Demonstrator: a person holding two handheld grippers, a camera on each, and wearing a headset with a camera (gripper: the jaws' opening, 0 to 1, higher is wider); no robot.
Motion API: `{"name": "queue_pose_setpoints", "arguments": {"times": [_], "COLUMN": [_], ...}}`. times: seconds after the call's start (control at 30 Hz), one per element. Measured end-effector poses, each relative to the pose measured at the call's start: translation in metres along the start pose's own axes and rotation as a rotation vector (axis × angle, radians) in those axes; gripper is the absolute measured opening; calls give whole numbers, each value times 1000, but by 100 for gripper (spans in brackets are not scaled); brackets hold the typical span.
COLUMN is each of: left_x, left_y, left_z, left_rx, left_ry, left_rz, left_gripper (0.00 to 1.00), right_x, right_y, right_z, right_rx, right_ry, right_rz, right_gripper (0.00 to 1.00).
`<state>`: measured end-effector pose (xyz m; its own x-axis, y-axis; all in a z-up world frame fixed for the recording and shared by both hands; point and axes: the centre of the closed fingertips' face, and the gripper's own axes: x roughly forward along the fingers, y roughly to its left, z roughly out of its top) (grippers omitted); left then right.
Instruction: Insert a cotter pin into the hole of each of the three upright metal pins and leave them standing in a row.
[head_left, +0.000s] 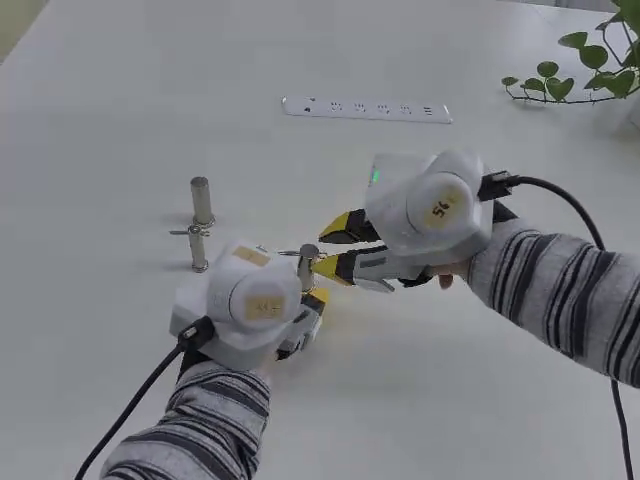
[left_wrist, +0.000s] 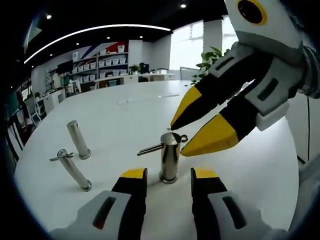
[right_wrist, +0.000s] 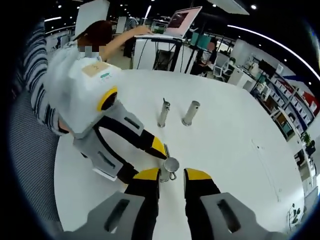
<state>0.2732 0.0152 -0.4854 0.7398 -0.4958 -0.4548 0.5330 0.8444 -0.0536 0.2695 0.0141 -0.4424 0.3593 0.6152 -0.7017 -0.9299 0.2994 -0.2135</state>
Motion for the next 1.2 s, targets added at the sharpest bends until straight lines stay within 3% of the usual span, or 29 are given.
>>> {"name": "queue_pose_setpoints", "arguments": {"times": [0.13,0.37,0.77,0.93,1.2], "left_x": [-11,-31,-65,-76,-95], "left_y": [-1,6,18,21,29], "left_z": [10,14,22,20,24], "left_rx": [-12,-38,-66,-63,-60], "left_ry": [-24,-33,-74,-71,-105], "left_rz": [-27,-38,-17,1,11], "left_gripper": [38,45,57,60,69], "right_x": [4,10,16,16,19], "right_y": [1,-1,4,4,3], "right_z": [-1,1,1,1,4], "right_rx": [100,148,148,161,151], "right_ry": [-4,-14,-3,-2,-3], "right_rz": [36,78,107,122,115], "right_gripper": [15,14,10,9,8]}}
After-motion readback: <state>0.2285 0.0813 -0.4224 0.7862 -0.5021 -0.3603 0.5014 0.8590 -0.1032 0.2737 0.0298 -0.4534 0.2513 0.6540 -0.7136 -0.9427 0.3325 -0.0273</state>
